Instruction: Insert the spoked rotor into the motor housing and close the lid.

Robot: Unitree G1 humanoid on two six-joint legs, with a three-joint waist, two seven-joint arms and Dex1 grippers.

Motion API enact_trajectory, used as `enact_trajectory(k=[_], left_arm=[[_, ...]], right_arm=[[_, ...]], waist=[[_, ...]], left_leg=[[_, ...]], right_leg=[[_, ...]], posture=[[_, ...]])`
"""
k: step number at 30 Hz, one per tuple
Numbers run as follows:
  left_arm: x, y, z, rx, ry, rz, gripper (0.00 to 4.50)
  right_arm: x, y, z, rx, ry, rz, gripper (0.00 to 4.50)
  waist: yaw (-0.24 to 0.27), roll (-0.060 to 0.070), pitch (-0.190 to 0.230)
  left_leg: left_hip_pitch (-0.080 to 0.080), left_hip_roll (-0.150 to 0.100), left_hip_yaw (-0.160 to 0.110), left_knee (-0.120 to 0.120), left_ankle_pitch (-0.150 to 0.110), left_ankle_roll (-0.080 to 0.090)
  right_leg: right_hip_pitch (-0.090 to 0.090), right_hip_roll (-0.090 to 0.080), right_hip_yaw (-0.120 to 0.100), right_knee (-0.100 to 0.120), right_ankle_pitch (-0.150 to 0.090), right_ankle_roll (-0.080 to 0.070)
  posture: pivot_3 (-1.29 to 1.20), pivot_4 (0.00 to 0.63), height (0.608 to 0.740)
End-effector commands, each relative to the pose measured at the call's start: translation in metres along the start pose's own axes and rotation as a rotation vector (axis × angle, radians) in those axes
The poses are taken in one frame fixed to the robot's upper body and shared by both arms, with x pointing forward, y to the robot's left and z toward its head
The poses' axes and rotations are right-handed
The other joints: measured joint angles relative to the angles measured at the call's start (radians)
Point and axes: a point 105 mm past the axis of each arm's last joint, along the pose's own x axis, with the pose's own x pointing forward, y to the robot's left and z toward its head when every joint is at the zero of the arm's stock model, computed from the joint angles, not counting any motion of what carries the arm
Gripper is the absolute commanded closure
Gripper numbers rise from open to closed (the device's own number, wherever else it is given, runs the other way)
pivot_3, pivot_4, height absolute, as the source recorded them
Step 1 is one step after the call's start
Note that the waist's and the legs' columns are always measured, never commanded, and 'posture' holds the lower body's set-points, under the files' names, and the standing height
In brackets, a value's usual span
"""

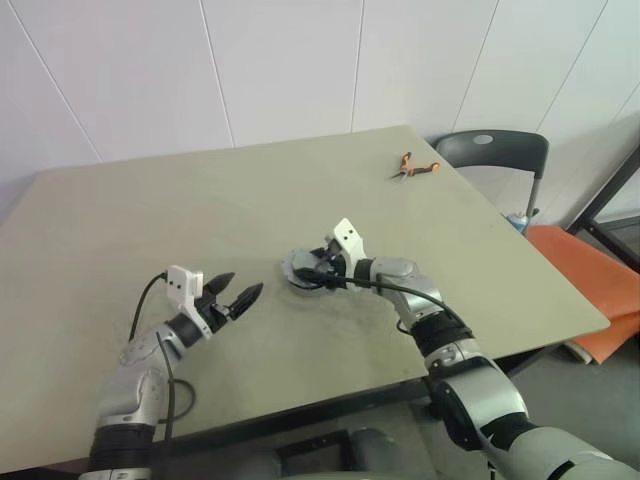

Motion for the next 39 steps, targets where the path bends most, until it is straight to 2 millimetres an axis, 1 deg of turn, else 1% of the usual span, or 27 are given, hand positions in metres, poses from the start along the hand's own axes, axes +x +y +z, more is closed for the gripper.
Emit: enact_trajectory(k=[1, 4, 7, 10, 14, 19, 24, 33, 36, 39], left_arm=[[0.002, -0.002, 0.008, 0.026, -0.025, -0.014, 0.0], [0.002, -0.002, 0.009, 0.026, -0.025, -0.016, 0.0], [0.002, -0.002, 0.009, 0.026, -0.026, -0.016, 0.0], [0.002, -0.002, 0.009, 0.025, -0.027, -0.017, 0.0], [0.002, -0.002, 0.009, 0.025, -0.026, -0.015, 0.0], [0.002, -0.002, 0.009, 0.024, -0.028, -0.016, 0.0], [0.002, -0.002, 0.008, 0.022, -0.028, -0.017, 0.0], [0.002, -0.003, 0.003, 0.019, -0.014, -0.02, 0.0], [0.002, -0.002, 0.002, 0.019, -0.013, -0.019, 0.0], [0.002, -0.002, 0.002, 0.019, -0.012, -0.021, 0.0]], right_arm=[[-0.005, -0.006, 0.023, -0.069, -0.016, 0.014, 1.47], [-0.012, -0.016, 0.04, -0.076, -0.044, -0.008, 1.47], [-0.015, -0.023, 0.045, -0.095, -0.04, -0.03, 1.47], [-0.017, -0.028, 0.042, -0.132, -0.003, -0.058, 1.47], [-0.015, -0.028, 0.039, -0.132, 0.028, -0.06, 1.47], [-0.013, -0.029, 0.03, -0.14, 0.075, -0.074, 1.47], [-0.012, -0.027, 0.029, -0.132, 0.069, -0.071, 1.47], [-0.009, -0.021, 0.021, -0.11, 0.066, -0.053, 1.47], [-0.008, -0.022, 0.021, -0.106, 0.066, -0.062, 1.47], [-0.008, -0.028, 0.021, -0.103, 0.067, -0.106, 1.47]], waist=[[0.0, 0.0, 0.0], [0.0, 0.0, 0.0], [0.001, 0.0, 0.0], [0.001, 0.0, 0.0], [0.001, 0.0, 0.0], [0.001, 0.0, 0.0], [0.001, 0.0, 0.0], [0.001, 0.0, 0.0], [0.0, 0.0, 0.0], [0.001, 0.0, 0.0]], left_leg=[[0.0, 0.0, 0.0, 0.0, 0.0, 0.0], [0.0, 0.0, 0.0, 0.0, 0.0, 0.0], [0.0, 0.0, 0.0, 0.0, 0.0, 0.0], [0.0, 0.0, 0.0, 0.0, 0.0, 0.0], [0.0, -0.001, 0.0, 0.0, 0.0, 0.0], [0.0, -0.001, 0.0, 0.0, 0.0, 0.0], [0.0, -0.001, 0.0, 0.0, 0.0, 0.0], [0.0, -0.001, 0.0, 0.001, 0.0, 0.0], [0.0, -0.001, 0.0, 0.001, 0.0, 0.0], [0.0, -0.001, 0.0, 0.002, 0.0, 0.0]], right_leg=[[0.0, 0.0, 0.0, 0.0, 0.0, 0.0], [0.0, 0.0, 0.0, 0.0, 0.0, 0.0], [0.0, 0.0, 0.0, 0.0, 0.0, 0.0], [0.0, 0.0, 0.0, 0.0, 0.0, 0.0], [0.0, -0.001, 0.0, 0.0, 0.0, 0.0], [0.0, -0.001, 0.0, 0.0, 0.0, 0.0], [0.0, -0.001, 0.0, 0.001, 0.0, 0.0], [0.0, -0.001, 0.0, 0.002, 0.0, 0.0], [0.0, -0.001, 0.0, 0.002, 0.0, 0.0], [0.0, -0.001, 0.0, 0.003, 0.0, 0.0]], posture=[[0.0, 0.0, 0.74], [0.0, 0.0, 0.74], [0.0, 0.0, 0.74], [0.0, 0.0, 0.74], [0.0, 0.0, 0.74], [0.0, 0.0, 0.74], [0.0, 0.0, 0.74], [0.0, 0.0, 0.74], [0.0, 0.0, 0.74], [0.0, 0.0, 0.74]])
